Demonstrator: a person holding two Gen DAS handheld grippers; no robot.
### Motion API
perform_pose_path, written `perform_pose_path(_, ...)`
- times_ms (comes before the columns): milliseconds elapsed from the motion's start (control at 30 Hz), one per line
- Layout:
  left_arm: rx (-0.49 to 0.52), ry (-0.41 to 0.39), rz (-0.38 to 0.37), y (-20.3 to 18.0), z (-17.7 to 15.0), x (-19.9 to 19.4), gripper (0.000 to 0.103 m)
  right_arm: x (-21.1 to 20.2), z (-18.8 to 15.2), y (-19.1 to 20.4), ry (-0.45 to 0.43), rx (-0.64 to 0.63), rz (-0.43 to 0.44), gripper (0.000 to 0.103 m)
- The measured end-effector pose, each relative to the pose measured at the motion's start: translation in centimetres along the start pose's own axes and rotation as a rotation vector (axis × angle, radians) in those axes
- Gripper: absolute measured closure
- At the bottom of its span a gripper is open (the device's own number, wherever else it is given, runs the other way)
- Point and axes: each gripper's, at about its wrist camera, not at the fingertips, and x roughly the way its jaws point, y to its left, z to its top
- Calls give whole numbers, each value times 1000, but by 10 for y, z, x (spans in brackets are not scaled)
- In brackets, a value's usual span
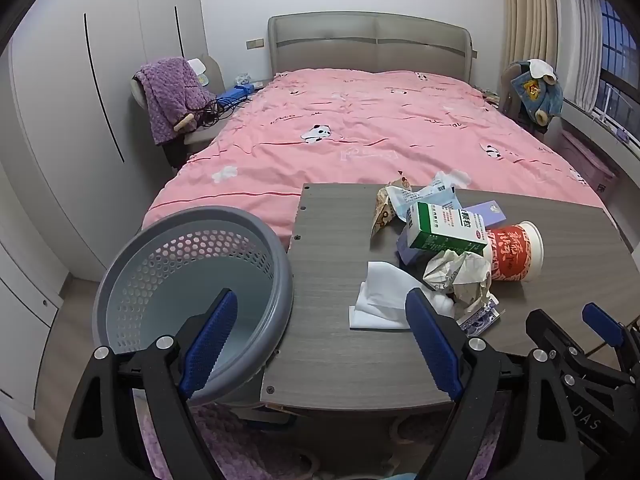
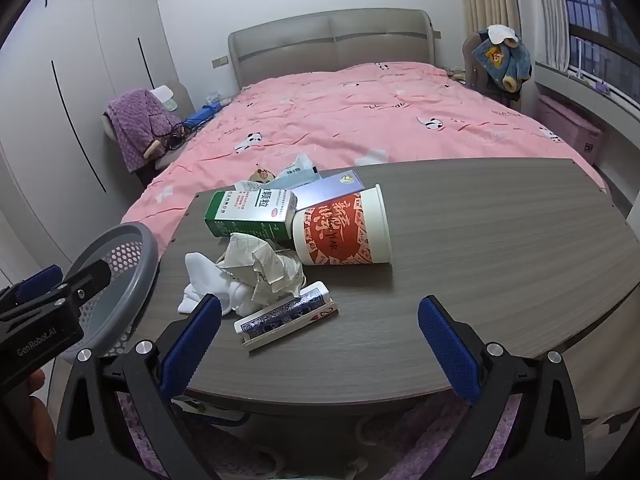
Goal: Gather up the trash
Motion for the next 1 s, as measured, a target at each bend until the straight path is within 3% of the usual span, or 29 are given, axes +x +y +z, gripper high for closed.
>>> perform_pose_path(1000, -3, -11, 4, 6, 0, -5, 21, -14, 4, 8, -28, -18, -11, 6)
